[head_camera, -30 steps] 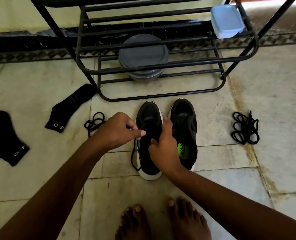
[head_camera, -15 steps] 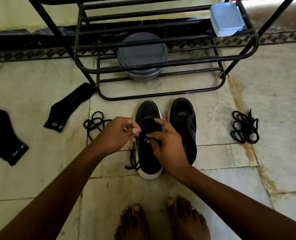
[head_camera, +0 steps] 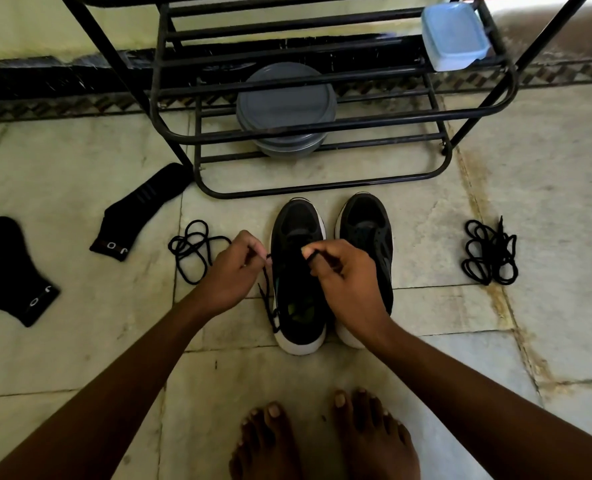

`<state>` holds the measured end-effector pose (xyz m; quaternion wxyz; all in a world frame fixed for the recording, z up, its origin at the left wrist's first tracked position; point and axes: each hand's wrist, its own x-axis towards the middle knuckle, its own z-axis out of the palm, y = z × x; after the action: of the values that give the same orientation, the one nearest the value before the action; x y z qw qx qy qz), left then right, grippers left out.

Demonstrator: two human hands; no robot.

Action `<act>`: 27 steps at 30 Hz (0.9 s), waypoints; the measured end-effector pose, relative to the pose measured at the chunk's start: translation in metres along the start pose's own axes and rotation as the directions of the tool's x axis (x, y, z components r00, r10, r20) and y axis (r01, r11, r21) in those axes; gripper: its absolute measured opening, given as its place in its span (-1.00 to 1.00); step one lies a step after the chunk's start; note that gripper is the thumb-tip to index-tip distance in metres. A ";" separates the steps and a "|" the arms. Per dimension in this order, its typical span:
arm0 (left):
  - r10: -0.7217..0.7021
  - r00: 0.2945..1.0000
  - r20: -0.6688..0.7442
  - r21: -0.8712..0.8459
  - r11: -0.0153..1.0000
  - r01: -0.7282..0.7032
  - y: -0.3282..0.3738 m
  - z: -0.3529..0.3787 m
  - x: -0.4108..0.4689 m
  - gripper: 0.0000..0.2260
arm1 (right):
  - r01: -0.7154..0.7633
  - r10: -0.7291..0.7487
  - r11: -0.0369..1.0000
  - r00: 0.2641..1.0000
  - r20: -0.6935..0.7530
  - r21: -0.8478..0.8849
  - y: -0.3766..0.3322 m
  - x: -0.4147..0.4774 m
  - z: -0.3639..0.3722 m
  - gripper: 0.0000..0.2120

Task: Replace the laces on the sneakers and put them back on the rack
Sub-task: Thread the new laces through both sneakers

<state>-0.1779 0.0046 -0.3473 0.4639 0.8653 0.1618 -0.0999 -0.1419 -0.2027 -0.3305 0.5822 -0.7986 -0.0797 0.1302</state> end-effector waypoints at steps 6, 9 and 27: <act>-0.017 0.998 0.056 0.071 0.997 0.013 -0.007 0.003 0.004 -0.85 | -0.051 0.049 0.997 0.998 0.025 0.063 -0.005 0.008 -0.006 -0.82; -0.032 0.997 0.074 0.036 0.999 0.029 -0.009 0.005 0.005 -0.83 | -0.106 0.101 0.991 0.993 0.054 0.084 -0.002 0.009 -0.006 -0.81; 0.082 0.953 0.290 -0.090 0.994 -0.058 0.040 -0.001 -0.033 -0.84 | 0.017 -0.028 0.979 0.998 0.053 0.203 -0.051 0.043 -0.036 -0.73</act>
<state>-0.1937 -0.0210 -0.3053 0.5204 0.8267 0.0642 -0.2040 -0.0885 -0.2076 -0.2770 0.6595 -0.7303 -0.0912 0.1532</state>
